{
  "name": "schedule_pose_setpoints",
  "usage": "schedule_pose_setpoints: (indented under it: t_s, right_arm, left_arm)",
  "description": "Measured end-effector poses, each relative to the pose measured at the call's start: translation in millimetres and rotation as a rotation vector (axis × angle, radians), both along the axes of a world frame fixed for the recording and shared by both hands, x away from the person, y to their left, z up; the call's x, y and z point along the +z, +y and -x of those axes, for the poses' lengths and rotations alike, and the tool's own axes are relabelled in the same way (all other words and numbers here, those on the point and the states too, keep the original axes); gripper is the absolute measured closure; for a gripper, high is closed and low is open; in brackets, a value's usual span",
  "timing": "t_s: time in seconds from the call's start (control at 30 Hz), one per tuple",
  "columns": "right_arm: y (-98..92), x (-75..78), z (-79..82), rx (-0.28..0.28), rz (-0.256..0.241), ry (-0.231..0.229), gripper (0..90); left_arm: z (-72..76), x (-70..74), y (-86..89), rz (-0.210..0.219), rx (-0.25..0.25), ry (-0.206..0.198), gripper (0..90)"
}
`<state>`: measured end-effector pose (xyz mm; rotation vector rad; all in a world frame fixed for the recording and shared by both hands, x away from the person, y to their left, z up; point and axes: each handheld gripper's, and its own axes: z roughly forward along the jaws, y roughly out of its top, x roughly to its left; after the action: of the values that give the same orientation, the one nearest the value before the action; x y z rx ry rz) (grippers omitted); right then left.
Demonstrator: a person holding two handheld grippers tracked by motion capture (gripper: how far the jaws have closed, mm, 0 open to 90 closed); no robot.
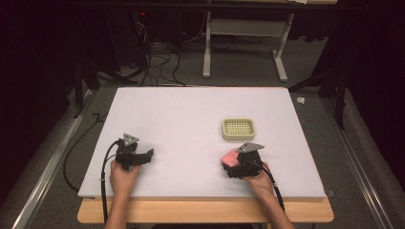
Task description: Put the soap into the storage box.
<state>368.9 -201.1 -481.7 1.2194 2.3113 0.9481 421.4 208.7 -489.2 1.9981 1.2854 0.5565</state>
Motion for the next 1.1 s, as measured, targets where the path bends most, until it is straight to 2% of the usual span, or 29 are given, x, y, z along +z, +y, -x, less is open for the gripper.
schedule_pose_setpoints:
  t_s: [0.13, 0.27, 0.33, 0.5, 1.1]
  right_arm:
    - [-0.9, 1.2, 0.9, -0.003, -0.008, 0.01, 14.0]
    - [-4.1, 4.3, 1.9, -0.015, -0.026, -0.002, 14.0]
    - [-7.2, 6.7, 2.0, -0.021, -0.052, -0.005, 14.0]
    - [-12.3, 11.7, 2.9, -0.023, -0.075, 0.0, 14.0]
    - [-39.9, 33.7, -0.1, -0.086, -0.105, -0.035, 14.0]
  left_arm:
    - [0.0, 0.0, 0.0, 0.0, 0.0, 0.0, 21.4]
    - [0.0, 0.0, 0.0, 0.0, 0.0, 0.0, 21.4]
    - [0.0, 0.0, 0.0, 0.0, 0.0, 0.0, 21.4]
    - [0.0, 0.0, 0.0, 0.0, 0.0, 0.0, 21.4]
    - [0.0, 0.0, 0.0, 0.001, 0.0, 0.0, 21.4]
